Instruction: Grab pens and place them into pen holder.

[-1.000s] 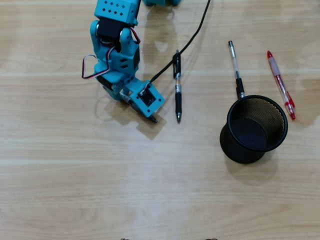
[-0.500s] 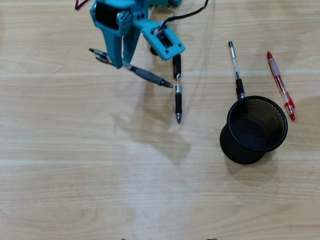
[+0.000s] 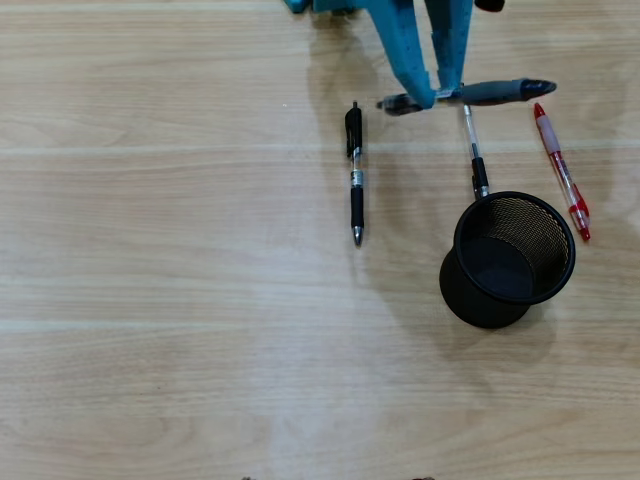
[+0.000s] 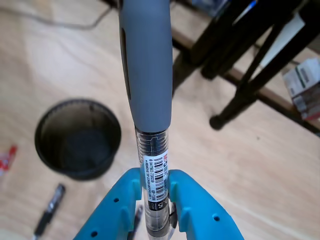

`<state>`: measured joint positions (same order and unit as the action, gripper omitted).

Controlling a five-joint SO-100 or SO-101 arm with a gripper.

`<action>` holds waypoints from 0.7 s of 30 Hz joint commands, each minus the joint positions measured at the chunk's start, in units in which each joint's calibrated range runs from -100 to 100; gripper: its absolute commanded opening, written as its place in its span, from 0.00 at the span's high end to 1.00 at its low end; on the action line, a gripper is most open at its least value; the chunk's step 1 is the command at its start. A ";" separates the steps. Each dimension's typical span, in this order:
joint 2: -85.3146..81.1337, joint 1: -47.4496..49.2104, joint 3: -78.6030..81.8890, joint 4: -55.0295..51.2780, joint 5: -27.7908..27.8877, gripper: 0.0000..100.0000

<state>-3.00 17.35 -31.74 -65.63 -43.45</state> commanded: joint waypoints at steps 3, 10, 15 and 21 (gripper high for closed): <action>4.10 2.73 -1.44 12.39 -4.43 0.98; 11.37 3.46 0.01 16.51 -8.93 0.98; 12.05 4.51 8.06 25.80 -11.64 0.98; 12.13 8.38 24.45 42.99 -15.46 0.98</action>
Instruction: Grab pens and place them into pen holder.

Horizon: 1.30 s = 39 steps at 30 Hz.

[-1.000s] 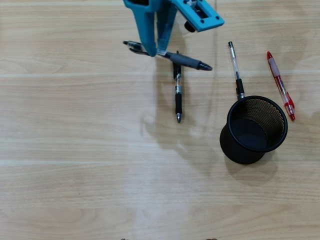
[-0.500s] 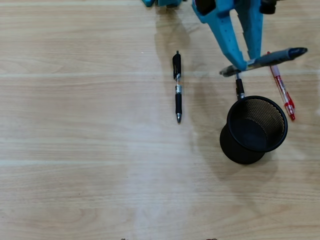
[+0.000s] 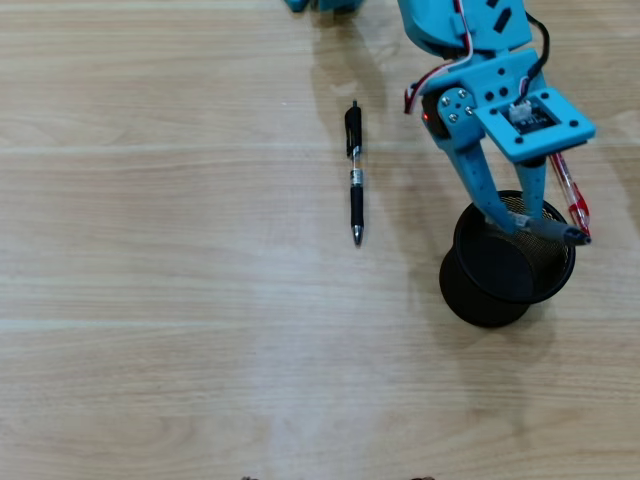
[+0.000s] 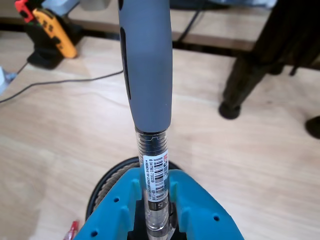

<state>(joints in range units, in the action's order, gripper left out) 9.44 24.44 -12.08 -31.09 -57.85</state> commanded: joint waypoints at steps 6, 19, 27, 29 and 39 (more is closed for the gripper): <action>-0.31 2.09 14.76 18.50 -1.43 0.98; -0.22 1.93 18.92 28.13 0.40 0.86; -1.07 0.64 26.16 39.82 0.87 0.86; -1.32 0.40 26.16 39.82 0.98 0.86; -14.34 -3.80 15.03 1.48 13.68 0.86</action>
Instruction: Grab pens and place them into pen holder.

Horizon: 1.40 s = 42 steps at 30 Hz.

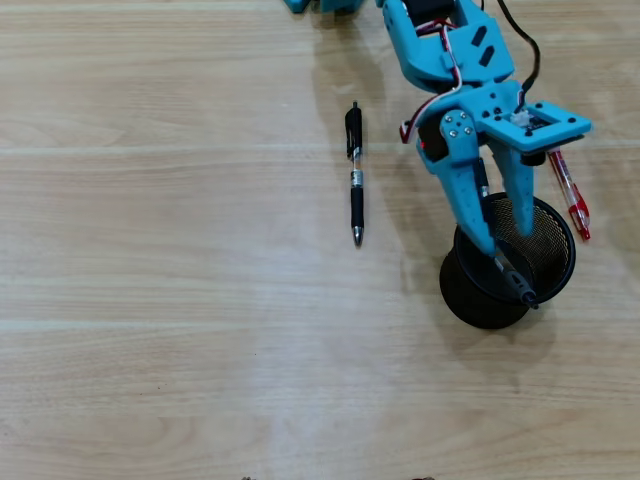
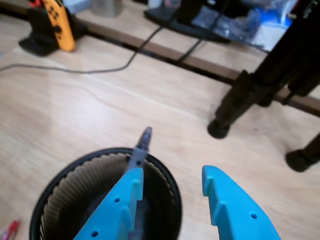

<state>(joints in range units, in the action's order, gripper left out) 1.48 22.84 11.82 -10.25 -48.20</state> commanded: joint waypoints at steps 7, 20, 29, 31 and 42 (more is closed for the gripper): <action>-8.07 -10.09 -29.97 -63.28 13.65 0.86; -0.30 -16.39 -16.57 -76.69 18.56 0.85; 10.35 -14.37 -13.40 -69.12 12.92 0.85; 11.45 -13.08 -13.49 -69.12 10.30 0.84; 13.65 -10.66 -11.59 -69.04 2.67 0.81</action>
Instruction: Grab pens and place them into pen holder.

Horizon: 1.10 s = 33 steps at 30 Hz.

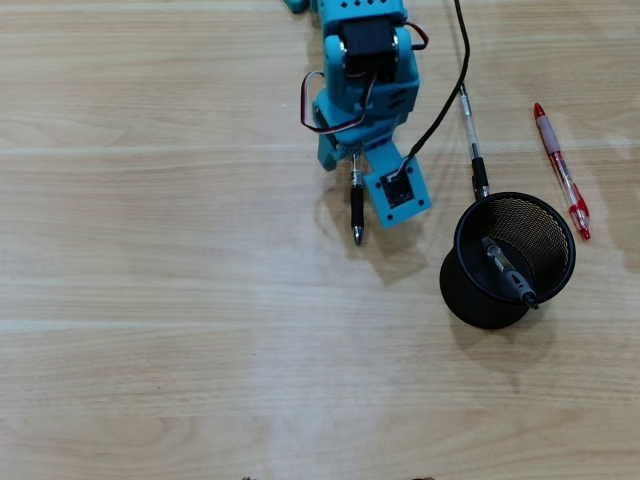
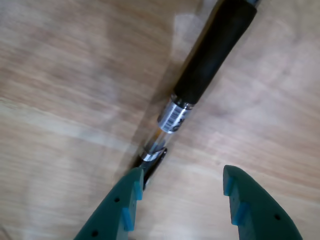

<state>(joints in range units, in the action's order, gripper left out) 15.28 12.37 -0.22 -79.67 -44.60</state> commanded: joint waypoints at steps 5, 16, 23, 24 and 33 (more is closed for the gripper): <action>0.11 -0.51 1.99 1.33 -2.08 0.81; 3.24 0.05 10.23 14.05 -2.71 0.81; 3.24 -0.51 14.57 19.04 -2.71 1.00; 3.24 -0.59 15.21 19.81 -2.71 0.98; 1.97 -3.74 15.30 20.58 -2.03 0.98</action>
<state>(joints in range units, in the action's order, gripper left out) 17.73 10.60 15.10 -59.86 -47.00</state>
